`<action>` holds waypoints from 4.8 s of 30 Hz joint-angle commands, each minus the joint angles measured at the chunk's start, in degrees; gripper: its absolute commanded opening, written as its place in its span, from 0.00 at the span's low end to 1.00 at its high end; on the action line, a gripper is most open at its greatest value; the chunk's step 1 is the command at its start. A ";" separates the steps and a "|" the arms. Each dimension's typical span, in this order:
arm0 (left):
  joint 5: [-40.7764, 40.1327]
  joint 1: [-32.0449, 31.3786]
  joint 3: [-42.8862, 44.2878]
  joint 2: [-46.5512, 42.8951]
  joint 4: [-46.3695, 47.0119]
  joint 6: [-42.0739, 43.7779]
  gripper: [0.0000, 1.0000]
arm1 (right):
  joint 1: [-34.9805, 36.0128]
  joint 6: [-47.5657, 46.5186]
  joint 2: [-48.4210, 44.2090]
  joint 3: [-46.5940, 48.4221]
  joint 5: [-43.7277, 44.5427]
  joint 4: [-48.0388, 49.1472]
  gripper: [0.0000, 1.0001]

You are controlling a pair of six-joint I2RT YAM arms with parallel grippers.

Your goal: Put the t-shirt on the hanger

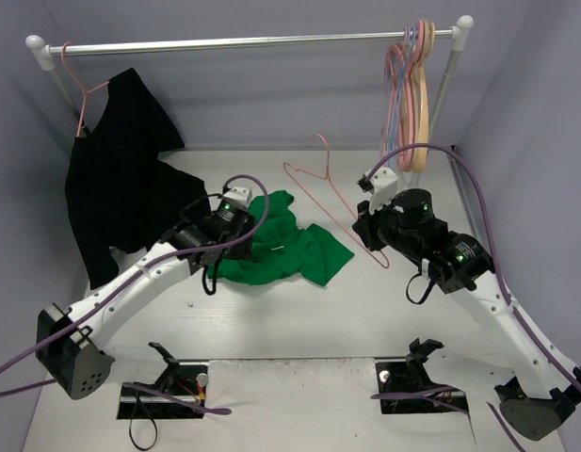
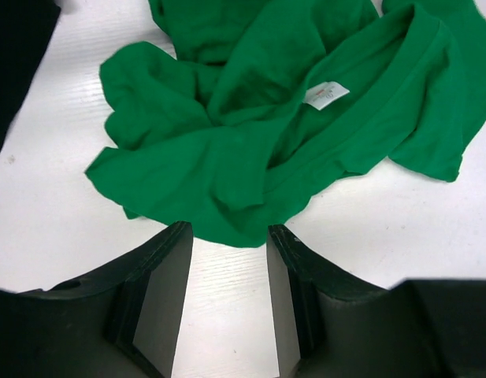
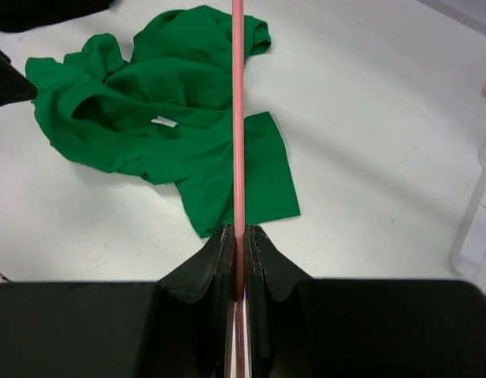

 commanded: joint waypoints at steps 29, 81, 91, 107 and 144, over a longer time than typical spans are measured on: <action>-5.30 4.27 8.72 19.01 5.47 0.66 0.00 | -0.14 -3.14 -7.79 -4.79 -4.86 2.09 0.00; 2.28 3.40 30.53 7.85 -1.47 11.58 0.00 | -0.75 6.70 0.65 -18.32 -27.90 45.14 0.00; 0.69 -0.03 42.36 11.17 -3.66 11.75 0.00 | -1.72 8.02 -1.46 -19.64 -29.65 62.29 0.00; -2.12 -3.90 43.45 11.01 -2.35 15.27 0.00 | -8.93 17.25 4.34 -25.70 -38.62 85.75 0.00; 20.78 20.97 23.50 3.18 5.47 26.16 0.41 | -9.98 18.75 17.70 -30.28 -45.38 98.60 0.00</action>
